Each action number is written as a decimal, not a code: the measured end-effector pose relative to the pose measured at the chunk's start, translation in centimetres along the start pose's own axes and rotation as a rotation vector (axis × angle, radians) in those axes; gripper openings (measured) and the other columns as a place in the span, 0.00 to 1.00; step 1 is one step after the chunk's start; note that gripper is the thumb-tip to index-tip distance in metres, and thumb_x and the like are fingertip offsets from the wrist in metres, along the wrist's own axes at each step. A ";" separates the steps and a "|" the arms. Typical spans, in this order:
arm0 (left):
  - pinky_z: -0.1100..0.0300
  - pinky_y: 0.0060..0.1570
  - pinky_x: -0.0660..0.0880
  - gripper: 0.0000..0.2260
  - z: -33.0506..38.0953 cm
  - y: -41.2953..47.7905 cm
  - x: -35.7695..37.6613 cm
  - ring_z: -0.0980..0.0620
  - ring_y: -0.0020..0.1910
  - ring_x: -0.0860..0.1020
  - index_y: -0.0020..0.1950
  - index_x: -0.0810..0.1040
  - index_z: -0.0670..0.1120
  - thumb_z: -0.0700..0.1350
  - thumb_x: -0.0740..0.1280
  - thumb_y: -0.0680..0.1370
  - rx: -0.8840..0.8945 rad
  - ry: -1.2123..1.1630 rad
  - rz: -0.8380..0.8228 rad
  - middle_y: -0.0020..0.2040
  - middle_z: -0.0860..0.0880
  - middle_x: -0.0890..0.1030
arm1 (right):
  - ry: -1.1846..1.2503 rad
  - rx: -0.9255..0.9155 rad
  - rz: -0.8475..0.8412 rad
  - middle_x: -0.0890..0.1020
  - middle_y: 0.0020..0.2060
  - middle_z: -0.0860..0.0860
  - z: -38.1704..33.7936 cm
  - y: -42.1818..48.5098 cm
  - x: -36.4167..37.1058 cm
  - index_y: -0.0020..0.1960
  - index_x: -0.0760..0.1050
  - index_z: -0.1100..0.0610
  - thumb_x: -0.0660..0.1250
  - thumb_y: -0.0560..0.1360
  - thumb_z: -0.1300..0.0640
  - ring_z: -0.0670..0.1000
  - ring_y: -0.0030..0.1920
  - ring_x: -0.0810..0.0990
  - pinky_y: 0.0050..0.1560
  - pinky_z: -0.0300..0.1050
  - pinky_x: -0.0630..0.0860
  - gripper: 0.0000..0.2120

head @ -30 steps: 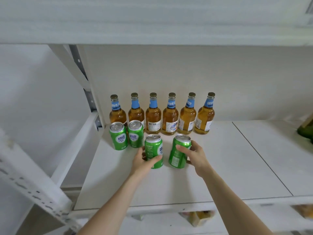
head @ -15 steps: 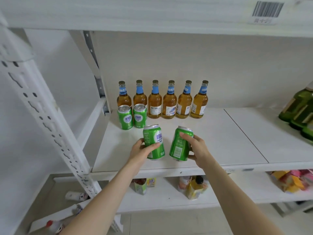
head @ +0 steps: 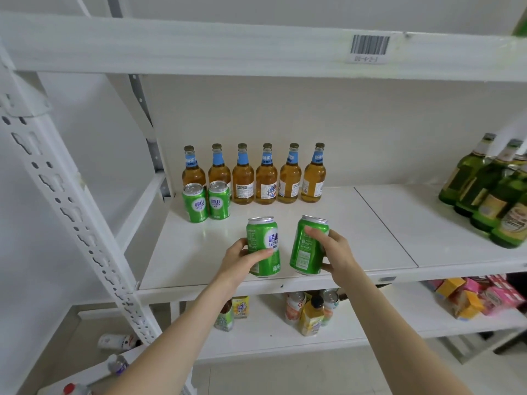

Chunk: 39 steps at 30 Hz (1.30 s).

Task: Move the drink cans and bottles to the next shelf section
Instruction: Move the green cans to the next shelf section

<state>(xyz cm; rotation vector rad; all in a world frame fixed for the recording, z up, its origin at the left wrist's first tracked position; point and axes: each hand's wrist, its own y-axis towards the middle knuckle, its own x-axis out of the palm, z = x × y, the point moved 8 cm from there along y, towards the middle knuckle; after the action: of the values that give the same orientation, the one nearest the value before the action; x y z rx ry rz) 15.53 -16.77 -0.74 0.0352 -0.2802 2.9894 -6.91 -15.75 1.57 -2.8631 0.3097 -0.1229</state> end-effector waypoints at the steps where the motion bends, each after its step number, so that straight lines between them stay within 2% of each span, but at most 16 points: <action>1: 0.56 0.51 0.78 0.20 0.1 -0.1 0.8 0.51 0.53 0.83 0.59 0.78 0.51 0.49 0.79 0.69 0.003 -0.003 0.000 0.53 0.50 0.85 | -0.001 -0.002 0.002 0.82 0.52 0.52 -0.1 0.0 -0.8 0.54 0.75 0.52 0.74 0.72 0.50 0.52 0.50 0.80 0.51 0.54 0.75 0.14; 6: 0.60 0.45 0.76 0.20 0.4 -0.3 5.7 0.53 0.51 0.84 0.58 0.79 0.51 0.49 0.78 0.69 0.017 -0.014 0.010 0.52 0.51 0.86 | -0.018 -0.026 0.013 0.82 0.54 0.54 -0.9 -0.4 -5.8 0.61 0.74 0.56 0.75 0.72 0.51 0.52 0.51 0.80 0.53 0.56 0.76 0.20; 11: 0.53 0.54 0.79 0.20 0.3 -0.2 12.2 0.50 0.53 0.83 0.58 0.79 0.50 0.48 0.79 0.69 0.023 -0.025 0.016 0.53 0.49 0.85 | -0.054 -0.053 -0.003 0.82 0.55 0.56 -2.2 -0.5 -11.9 0.63 0.74 0.58 0.74 0.73 0.52 0.55 0.54 0.80 0.60 0.61 0.76 0.22; 13: 0.54 0.54 0.78 0.21 0.3 -0.2 15.0 0.51 0.53 0.83 0.59 0.78 0.51 0.49 0.79 0.68 0.021 -0.022 0.013 0.53 0.50 0.85 | -0.057 -0.054 -0.004 0.82 0.55 0.56 -2.8 -0.5 -14.6 0.63 0.74 0.58 0.75 0.73 0.53 0.55 0.54 0.80 0.60 0.60 0.77 0.22; 15: 0.54 0.54 0.78 0.23 0.2 -0.2 17.6 0.51 0.53 0.83 0.59 0.78 0.51 0.51 0.80 0.67 0.015 -0.020 0.009 0.53 0.50 0.85 | -0.054 -0.050 0.001 0.82 0.55 0.56 -3.2 -0.3 -17.2 0.63 0.75 0.58 0.75 0.73 0.53 0.56 0.54 0.81 0.58 0.59 0.78 0.21; 18: 0.53 0.54 0.79 0.25 0.2 0.3 21.0 0.51 0.52 0.84 0.59 0.79 0.50 0.52 0.81 0.64 0.009 -0.019 0.008 0.53 0.50 0.86 | -0.044 -0.060 0.004 0.82 0.52 0.55 -3.5 0.2 -21.0 0.59 0.76 0.58 0.75 0.73 0.54 0.52 0.49 0.81 0.43 0.48 0.79 0.18; 20: 0.53 0.54 0.79 0.23 0.3 1.0 23.2 0.52 0.52 0.84 0.59 0.78 0.51 0.51 0.80 0.66 0.009 -0.012 -0.009 0.53 0.51 0.86 | -0.036 -0.064 0.009 0.83 0.50 0.54 -3.7 0.7 -23.3 0.57 0.77 0.57 0.75 0.73 0.54 0.51 0.48 0.81 0.39 0.45 0.76 0.15; 23: 0.57 0.49 0.78 0.21 0.5 2.4 26.3 0.55 0.50 0.84 0.58 0.79 0.52 0.51 0.79 0.68 0.005 0.011 -0.022 0.52 0.53 0.85 | -0.030 -0.064 0.023 0.83 0.49 0.53 -4.0 2.2 -26.5 0.53 0.77 0.54 0.75 0.72 0.54 0.50 0.47 0.81 0.38 0.44 0.76 0.12; 35: 0.56 0.50 0.77 0.21 1.7 11.6 38.1 0.51 0.53 0.83 0.58 0.78 0.50 0.46 0.79 0.68 -0.003 0.071 -0.097 0.53 0.50 0.84 | 0.005 -0.107 0.087 0.83 0.50 0.52 -7.1 11.1 -37.1 0.51 0.77 0.51 0.77 0.70 0.54 0.51 0.49 0.82 0.40 0.44 0.75 0.12; 39: 0.60 0.45 0.77 0.20 1.6 13.4 42.0 0.53 0.50 0.83 0.57 0.78 0.50 0.45 0.79 0.68 -0.018 0.071 -0.080 0.52 0.50 0.85 | 0.024 -0.112 0.084 0.84 0.49 0.52 -7.6 13.4 -40.4 0.50 0.78 0.51 0.78 0.69 0.55 0.51 0.48 0.82 0.40 0.44 0.75 0.13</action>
<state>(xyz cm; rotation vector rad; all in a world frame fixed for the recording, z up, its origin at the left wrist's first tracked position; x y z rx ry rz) -27.90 -24.43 -0.09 -0.0593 -0.2899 2.9008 -49.78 -21.29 3.09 -2.9557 0.4548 -0.1278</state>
